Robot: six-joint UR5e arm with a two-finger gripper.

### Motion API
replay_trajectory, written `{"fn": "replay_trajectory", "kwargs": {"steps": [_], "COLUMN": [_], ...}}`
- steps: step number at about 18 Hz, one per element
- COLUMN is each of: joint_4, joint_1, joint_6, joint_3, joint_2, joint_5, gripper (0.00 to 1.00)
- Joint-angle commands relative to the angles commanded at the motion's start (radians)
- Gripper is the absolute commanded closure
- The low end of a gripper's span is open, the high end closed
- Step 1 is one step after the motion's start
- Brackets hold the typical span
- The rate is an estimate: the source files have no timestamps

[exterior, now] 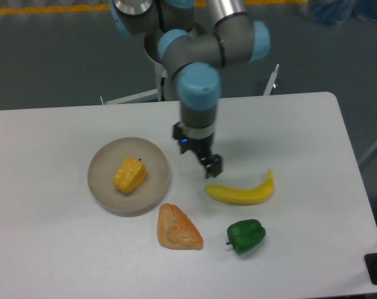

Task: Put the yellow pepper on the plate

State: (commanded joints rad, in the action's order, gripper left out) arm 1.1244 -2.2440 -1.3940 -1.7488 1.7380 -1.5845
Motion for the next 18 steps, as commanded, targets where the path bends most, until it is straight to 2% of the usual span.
{"fn": "replay_trajectory", "kwargs": {"steps": [2, 6, 10, 18], "joint_4": [0.0, -0.002, 0.002, 0.008], "joint_1": [-0.057, -0.117, -0.125, -0.121], "joint_6": [-0.075, -0.157, -0.158, -0.157], "joint_3": [0.0, 0.017, 0.049, 0.072], "joint_2": [0.0, 0.011, 0.047, 0.074], "joint_5": [-0.003, -0.003, -0.005, -0.005], "gripper": [0.0, 0.0, 0.0, 0.0]}}
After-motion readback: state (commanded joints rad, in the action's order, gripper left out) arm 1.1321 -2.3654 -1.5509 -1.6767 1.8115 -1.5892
